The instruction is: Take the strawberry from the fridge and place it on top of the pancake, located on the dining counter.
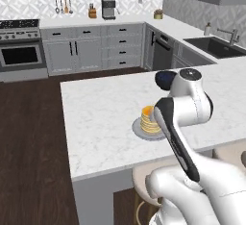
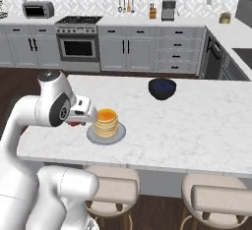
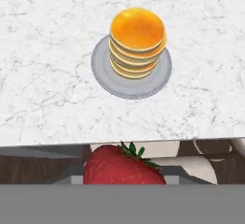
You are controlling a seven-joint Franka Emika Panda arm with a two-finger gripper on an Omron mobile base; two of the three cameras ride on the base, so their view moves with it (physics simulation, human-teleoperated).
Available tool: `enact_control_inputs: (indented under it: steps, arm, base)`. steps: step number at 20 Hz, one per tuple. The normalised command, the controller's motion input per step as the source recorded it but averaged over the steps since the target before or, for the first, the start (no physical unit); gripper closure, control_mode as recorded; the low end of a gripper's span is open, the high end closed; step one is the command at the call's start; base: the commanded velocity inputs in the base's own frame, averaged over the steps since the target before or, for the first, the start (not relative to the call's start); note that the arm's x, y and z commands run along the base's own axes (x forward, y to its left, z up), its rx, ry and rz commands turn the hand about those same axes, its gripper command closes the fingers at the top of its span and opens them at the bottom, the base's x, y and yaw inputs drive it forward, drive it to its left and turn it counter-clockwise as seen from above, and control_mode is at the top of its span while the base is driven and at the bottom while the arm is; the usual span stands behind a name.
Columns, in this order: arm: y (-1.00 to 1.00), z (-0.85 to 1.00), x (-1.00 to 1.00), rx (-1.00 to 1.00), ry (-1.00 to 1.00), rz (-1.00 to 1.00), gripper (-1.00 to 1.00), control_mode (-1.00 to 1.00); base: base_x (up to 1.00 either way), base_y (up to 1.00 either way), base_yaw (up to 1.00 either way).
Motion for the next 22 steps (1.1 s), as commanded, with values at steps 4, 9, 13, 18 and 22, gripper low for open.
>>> enact_control_inputs:
  steps: [4,9,13,18,22]
  arm:
    - [0.00,0.00,1.00,0.00,0.16,0.00,1.00,-1.00]
    - [-0.23,-0.03,1.00,0.10,0.03,0.00,1.00,-1.00]
    - [-0.26,-0.16,1.00,0.09,0.03,0.01,1.00,-1.00]
    - [0.00,-0.59,0.96,-0.09,0.05,0.00,1.00,-1.00]
    - [0.00,-0.48,0.76,-0.05,0.01,0.00,1.00,-1.00]
  base:
    - [0.00,0.00,0.00]
    - [0.00,0.00,0.00]
    - [0.00,0.00,0.00]
    - [0.00,0.00,0.00]
    - [0.00,0.00,0.00]
